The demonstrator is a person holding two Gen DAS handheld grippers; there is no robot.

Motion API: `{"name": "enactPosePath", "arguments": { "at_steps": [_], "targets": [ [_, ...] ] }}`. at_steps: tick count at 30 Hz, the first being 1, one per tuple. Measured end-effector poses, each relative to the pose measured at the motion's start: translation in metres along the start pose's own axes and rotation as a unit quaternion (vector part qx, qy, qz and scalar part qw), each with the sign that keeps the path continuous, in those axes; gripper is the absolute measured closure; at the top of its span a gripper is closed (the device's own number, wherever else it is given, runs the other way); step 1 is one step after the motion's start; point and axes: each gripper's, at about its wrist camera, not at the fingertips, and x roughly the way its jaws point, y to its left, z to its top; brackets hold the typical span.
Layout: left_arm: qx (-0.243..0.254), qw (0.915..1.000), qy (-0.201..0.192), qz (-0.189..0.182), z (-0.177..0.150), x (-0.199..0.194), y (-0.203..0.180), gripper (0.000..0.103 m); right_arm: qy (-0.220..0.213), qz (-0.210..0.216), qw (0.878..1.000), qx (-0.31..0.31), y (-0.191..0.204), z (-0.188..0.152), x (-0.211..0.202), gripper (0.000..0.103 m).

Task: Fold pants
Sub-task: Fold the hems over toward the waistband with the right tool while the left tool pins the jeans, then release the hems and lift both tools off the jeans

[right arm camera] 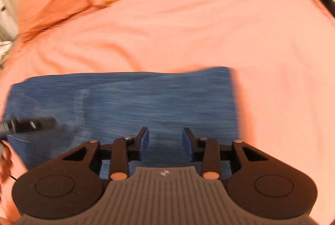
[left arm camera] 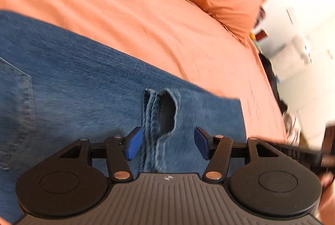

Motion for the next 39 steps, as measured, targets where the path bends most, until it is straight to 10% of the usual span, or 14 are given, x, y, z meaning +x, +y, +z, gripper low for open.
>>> {"name": "enactPosePath", "arguments": {
  "at_steps": [5,8,12,23,30,39],
  "targets": [
    [0.014,0.9996,-0.007,0.023,0.016,0.032,-0.021,0.04,-0.021,-0.044,0.999,0.004,-0.064,0.007,-0.01,0.085],
    [0.029,0.995,0.003,0.095,0.025,0.051,-0.032,0.075,-0.038,-0.039,0.998,0.015,-0.082,0.025,-0.001,0.095],
    [0.075,0.986,0.021,0.148,0.031,0.07,-0.037,0.086,-0.054,-0.008,0.998,0.015,-0.085,0.05,0.022,0.103],
    [0.13,0.9777,0.043,0.159,0.027,0.082,-0.028,0.087,-0.015,-0.021,0.998,0.055,-0.088,0.077,0.116,0.103],
    [0.169,0.9677,0.028,0.185,0.014,0.061,-0.048,0.078,-0.025,-0.022,0.999,0.036,-0.078,0.061,0.073,0.103],
    [0.241,0.9585,0.016,0.152,-0.053,0.027,-0.084,0.078,0.006,-0.011,1.0,0.016,-0.071,-0.046,0.012,0.103]
  ]
}}
